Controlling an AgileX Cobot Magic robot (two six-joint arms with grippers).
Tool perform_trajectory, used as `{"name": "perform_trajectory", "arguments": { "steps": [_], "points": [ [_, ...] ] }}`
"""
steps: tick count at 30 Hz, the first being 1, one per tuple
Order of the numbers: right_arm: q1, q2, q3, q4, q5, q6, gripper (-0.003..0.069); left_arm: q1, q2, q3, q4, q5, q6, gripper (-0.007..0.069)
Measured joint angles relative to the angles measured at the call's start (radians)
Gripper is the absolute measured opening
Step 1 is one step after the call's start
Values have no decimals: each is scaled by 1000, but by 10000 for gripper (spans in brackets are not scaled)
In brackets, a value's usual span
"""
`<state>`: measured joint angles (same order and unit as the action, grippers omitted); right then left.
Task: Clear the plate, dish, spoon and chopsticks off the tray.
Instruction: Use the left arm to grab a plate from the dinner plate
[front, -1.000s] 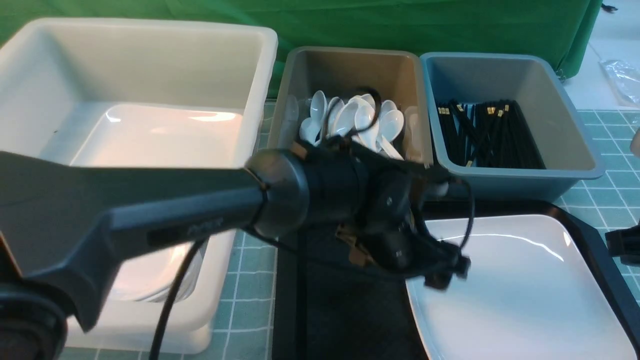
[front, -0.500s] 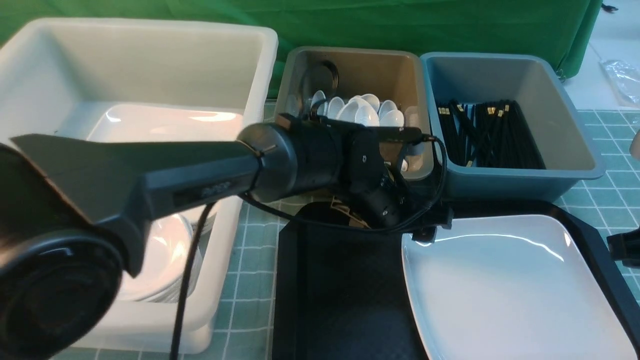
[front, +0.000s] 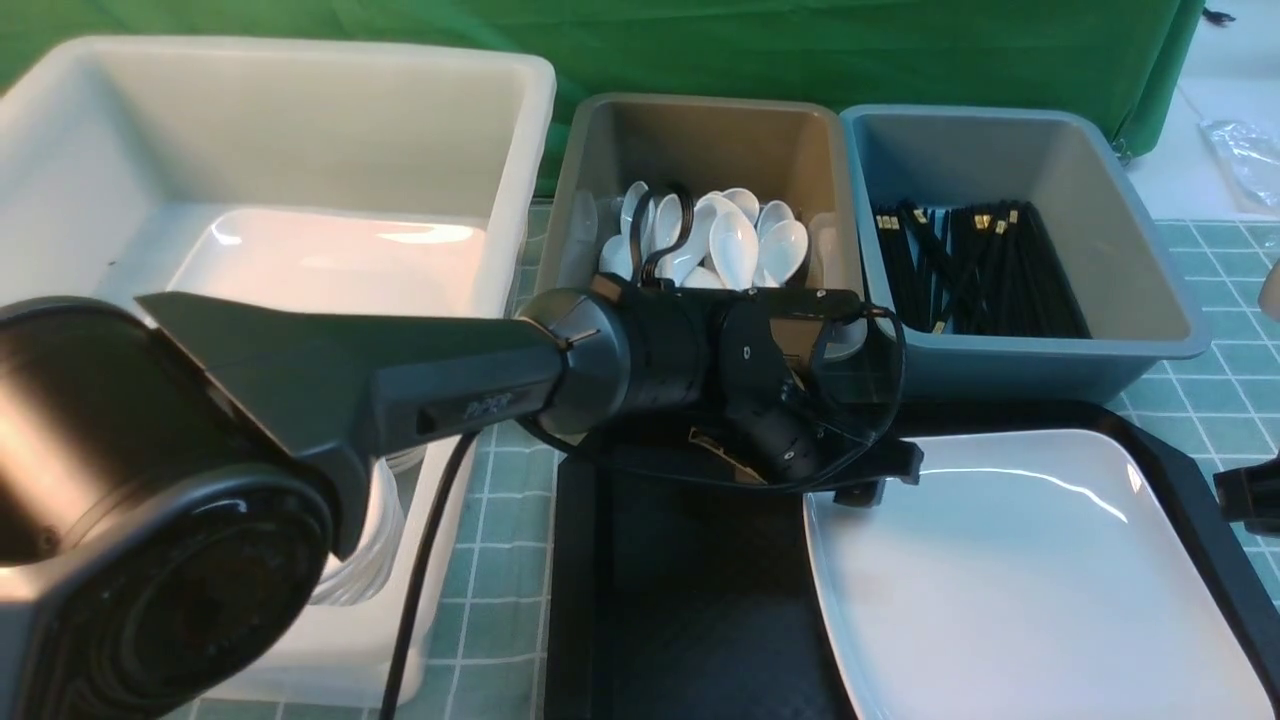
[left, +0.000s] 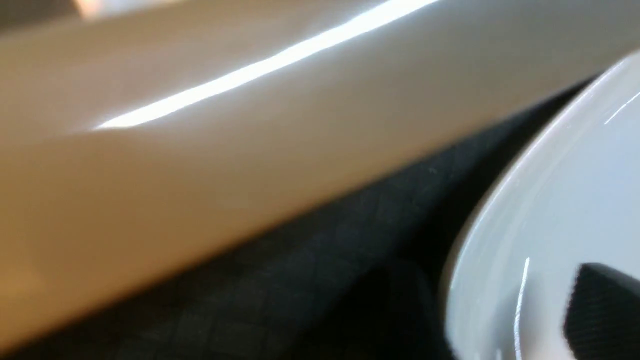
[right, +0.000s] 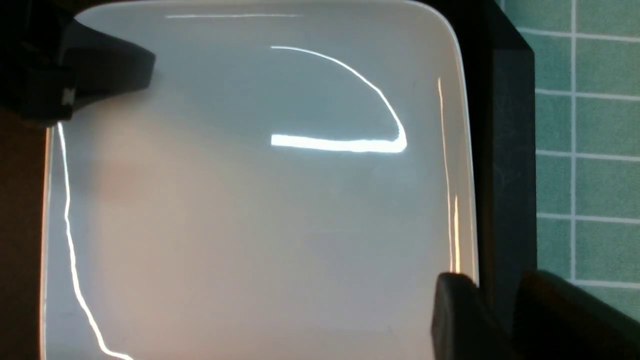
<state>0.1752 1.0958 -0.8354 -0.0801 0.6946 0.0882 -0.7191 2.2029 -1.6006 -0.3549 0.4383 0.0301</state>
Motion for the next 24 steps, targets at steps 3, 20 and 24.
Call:
{"name": "perform_trajectory", "arguments": {
  "steps": [3,20,24],
  "points": [
    [0,0,0,0,0,-2,211,2,1,0,-20,20,7,149],
    [0,0,0,0,-1,-19,216,2,-204,1,77,166,23,46],
    [0,0,0,0,-1,-19,217,2,-293,1,134,201,36,27]
  ]
}}
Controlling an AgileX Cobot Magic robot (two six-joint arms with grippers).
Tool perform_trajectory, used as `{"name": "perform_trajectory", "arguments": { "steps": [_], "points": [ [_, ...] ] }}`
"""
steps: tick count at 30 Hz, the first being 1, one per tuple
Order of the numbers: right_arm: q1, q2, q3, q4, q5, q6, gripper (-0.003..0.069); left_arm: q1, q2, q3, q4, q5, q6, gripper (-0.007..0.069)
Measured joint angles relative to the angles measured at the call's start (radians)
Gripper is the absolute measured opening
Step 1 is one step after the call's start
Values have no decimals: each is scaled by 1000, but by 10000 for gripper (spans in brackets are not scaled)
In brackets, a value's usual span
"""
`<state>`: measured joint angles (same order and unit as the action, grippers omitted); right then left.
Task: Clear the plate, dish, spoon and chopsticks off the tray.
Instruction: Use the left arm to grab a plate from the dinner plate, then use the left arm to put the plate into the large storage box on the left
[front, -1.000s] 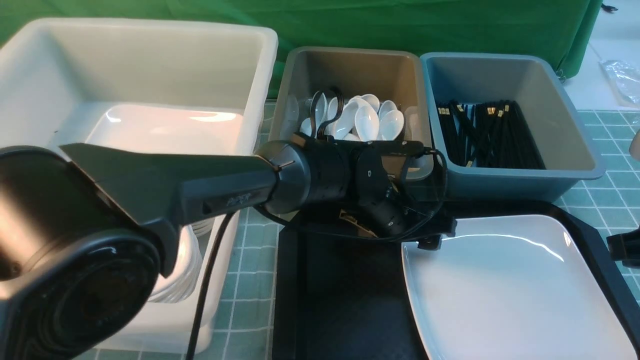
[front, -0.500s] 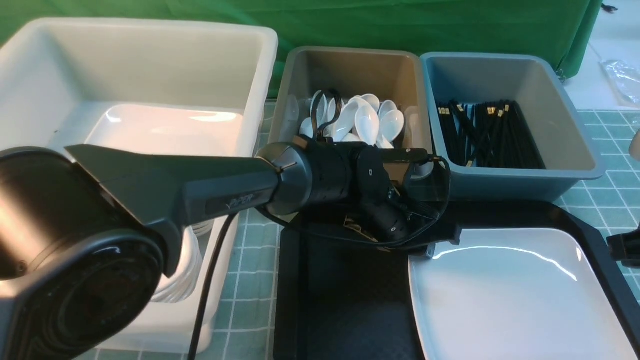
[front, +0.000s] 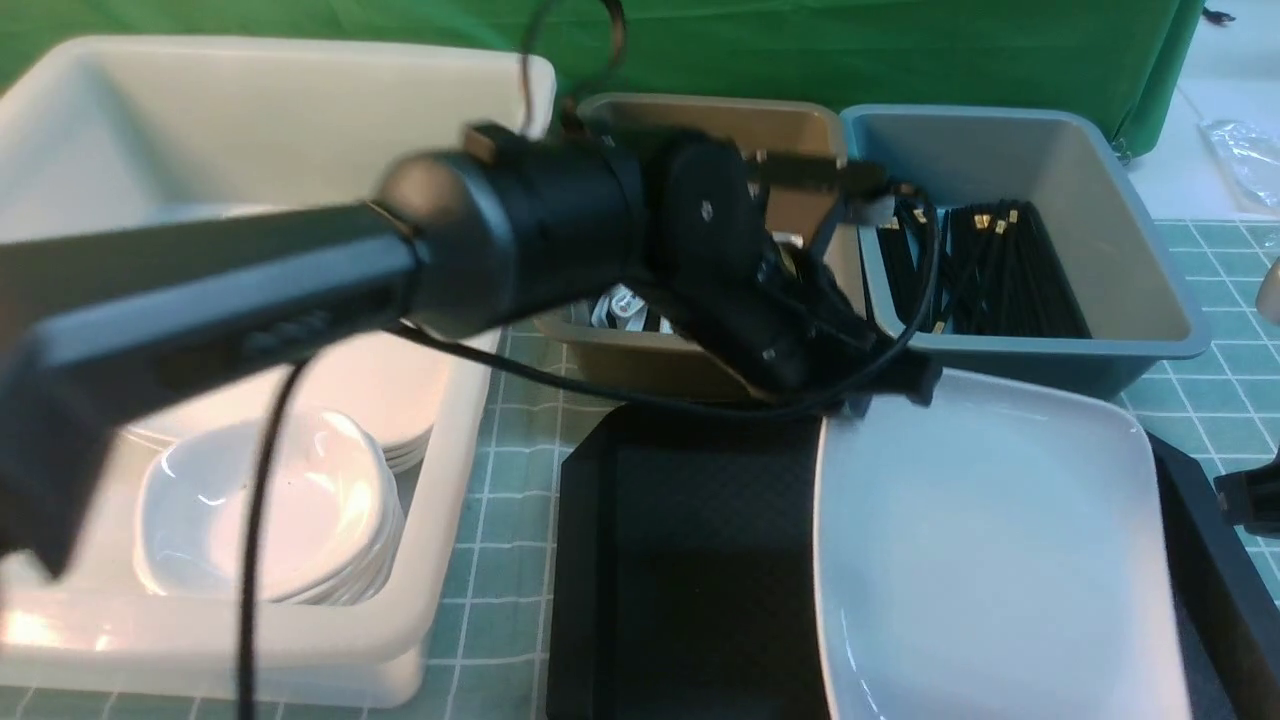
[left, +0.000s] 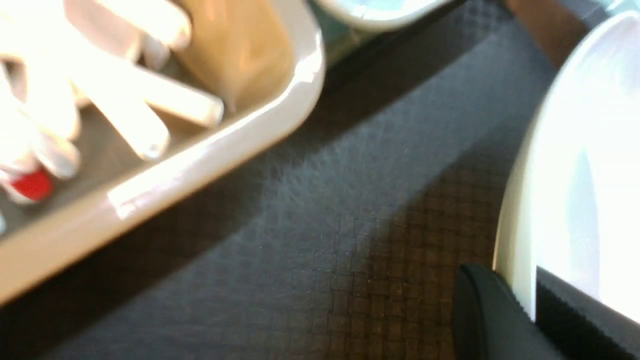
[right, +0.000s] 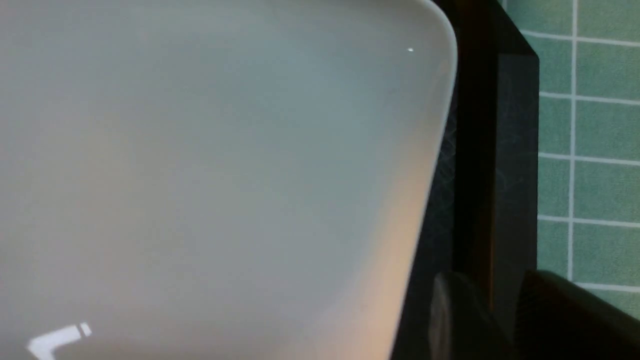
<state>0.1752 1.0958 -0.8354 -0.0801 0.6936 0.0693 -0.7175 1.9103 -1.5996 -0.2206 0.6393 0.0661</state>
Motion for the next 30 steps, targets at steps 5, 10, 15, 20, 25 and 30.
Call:
{"name": "perform_trajectory", "arguments": {
  "steps": [5,10,15,20,25,30],
  "points": [
    [0,0,0,0,0,0,223,0,-62,1,59,24,5,19],
    [0,0,0,0,-12,0,225,0,-74,1,74,35,1,19],
    [0,0,0,0,-15,0,232,0,-71,1,77,39,-14,19],
    [0,0,0,0,-15,0,235,3,-72,1,146,63,-66,19],
    [0,0,1,0,-17,1,238,43,-80,1,153,127,-76,20],
    [0,0,1,0,-19,20,239,114,-90,21,171,170,-91,27]
  ]
}}
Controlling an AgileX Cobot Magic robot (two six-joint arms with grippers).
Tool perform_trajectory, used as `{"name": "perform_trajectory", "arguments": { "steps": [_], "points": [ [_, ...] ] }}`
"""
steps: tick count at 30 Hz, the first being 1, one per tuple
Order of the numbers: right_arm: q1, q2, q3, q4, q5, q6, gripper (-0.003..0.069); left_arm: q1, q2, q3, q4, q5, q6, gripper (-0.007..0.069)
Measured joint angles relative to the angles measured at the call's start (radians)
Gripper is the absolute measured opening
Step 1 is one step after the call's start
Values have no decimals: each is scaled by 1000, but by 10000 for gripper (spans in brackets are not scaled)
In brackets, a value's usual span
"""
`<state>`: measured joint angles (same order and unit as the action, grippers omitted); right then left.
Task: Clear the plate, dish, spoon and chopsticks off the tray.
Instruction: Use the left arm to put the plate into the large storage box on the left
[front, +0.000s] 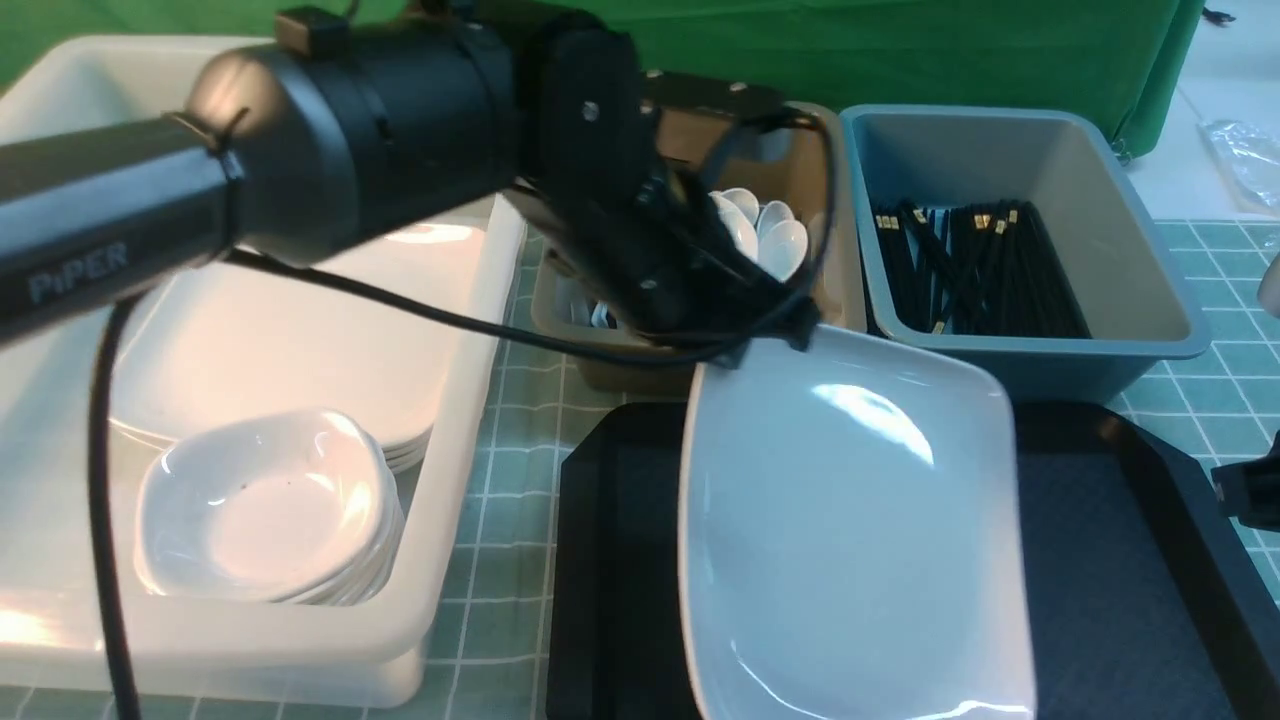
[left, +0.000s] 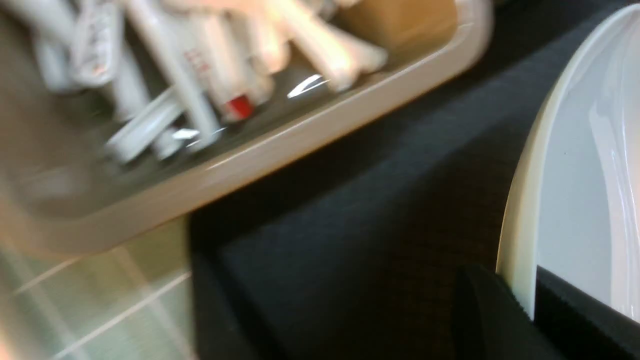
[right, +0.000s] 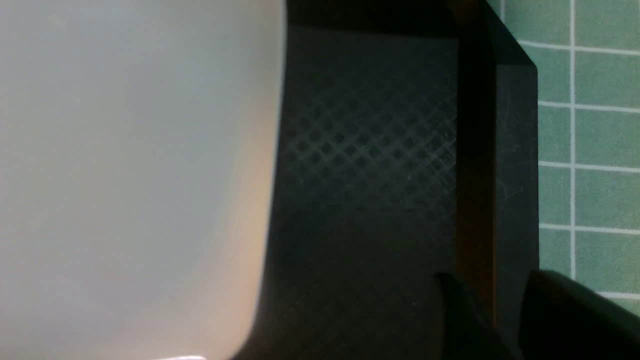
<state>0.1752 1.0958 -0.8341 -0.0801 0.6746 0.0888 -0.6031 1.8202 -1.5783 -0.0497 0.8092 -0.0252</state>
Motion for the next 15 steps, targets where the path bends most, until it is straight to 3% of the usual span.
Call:
{"name": "perform_trajectory", "arguments": {
  "steps": [15],
  "points": [
    [0,0,0,0,-8,2,239,21,-140,6,-22,2,42,20]
  ]
}}
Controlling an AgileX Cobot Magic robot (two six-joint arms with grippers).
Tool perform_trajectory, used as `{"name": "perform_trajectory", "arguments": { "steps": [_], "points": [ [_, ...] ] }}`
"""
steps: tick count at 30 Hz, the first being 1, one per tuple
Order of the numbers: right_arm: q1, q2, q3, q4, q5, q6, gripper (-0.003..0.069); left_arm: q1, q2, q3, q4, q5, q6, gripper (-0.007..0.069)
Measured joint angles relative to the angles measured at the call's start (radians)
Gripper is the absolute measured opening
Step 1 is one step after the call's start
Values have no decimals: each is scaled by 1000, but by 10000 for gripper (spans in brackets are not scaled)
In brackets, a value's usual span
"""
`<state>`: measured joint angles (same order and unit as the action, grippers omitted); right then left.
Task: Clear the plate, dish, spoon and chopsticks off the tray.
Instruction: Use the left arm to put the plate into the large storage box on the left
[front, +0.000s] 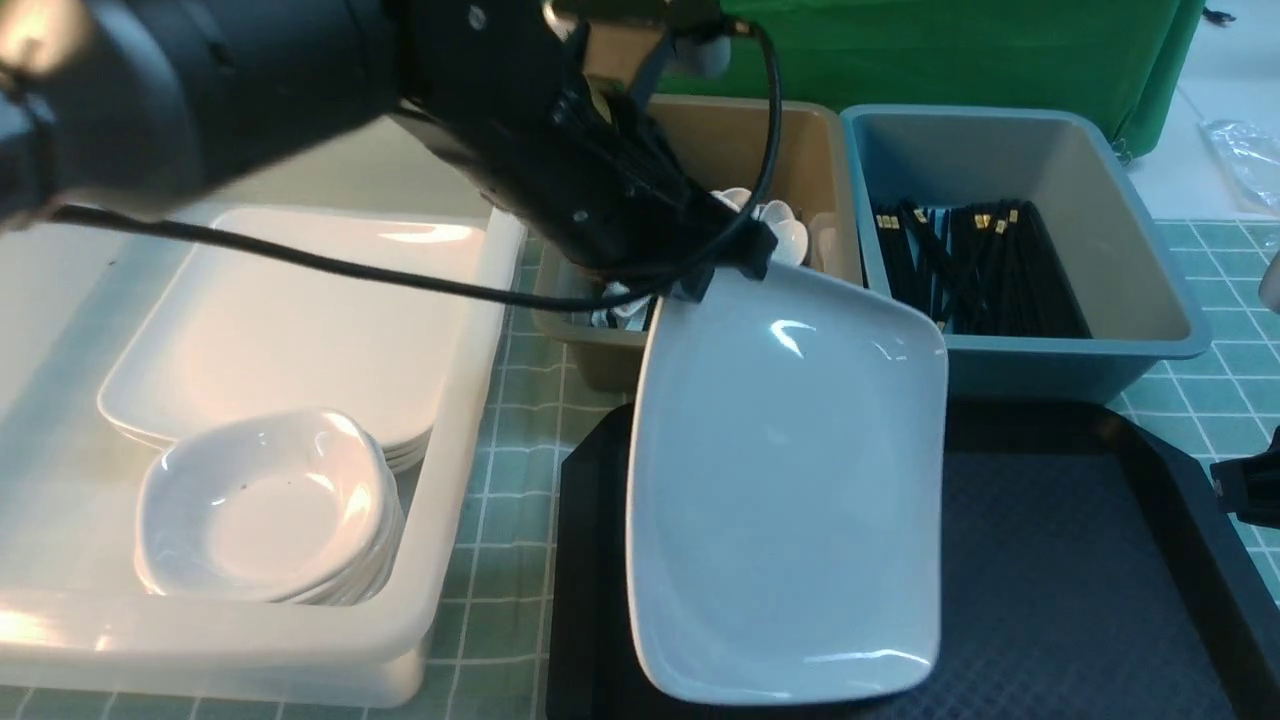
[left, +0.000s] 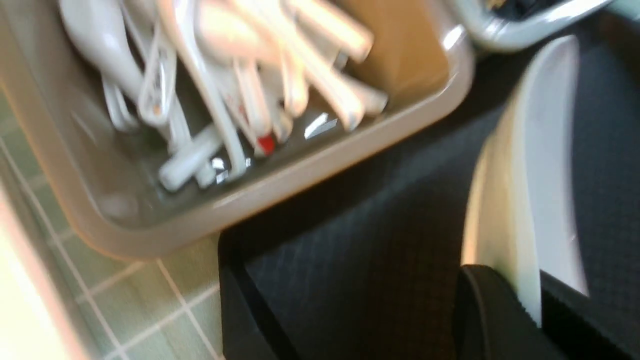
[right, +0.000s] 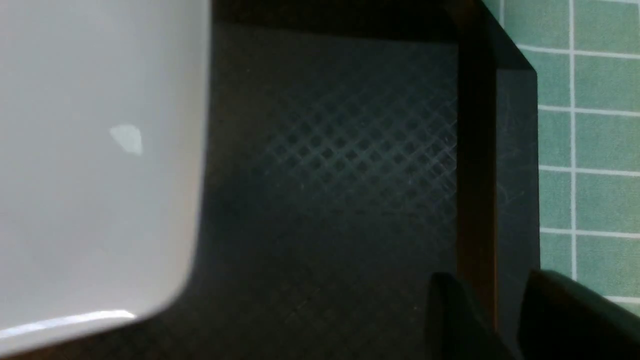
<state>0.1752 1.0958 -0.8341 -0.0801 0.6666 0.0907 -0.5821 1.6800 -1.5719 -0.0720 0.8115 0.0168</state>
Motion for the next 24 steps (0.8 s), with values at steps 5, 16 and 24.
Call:
{"name": "perform_trajectory", "arguments": {
  "steps": [5,16,24],
  "points": [
    [0,0,0,0,-6,2,239,8,-66,0,18,-7,7,25],
    [0,0,0,0,-7,5,239,160,-136,1,-131,-6,46,25],
    [0,0,0,0,-8,5,239,320,-177,-52,-211,7,85,25]
  ]
}}
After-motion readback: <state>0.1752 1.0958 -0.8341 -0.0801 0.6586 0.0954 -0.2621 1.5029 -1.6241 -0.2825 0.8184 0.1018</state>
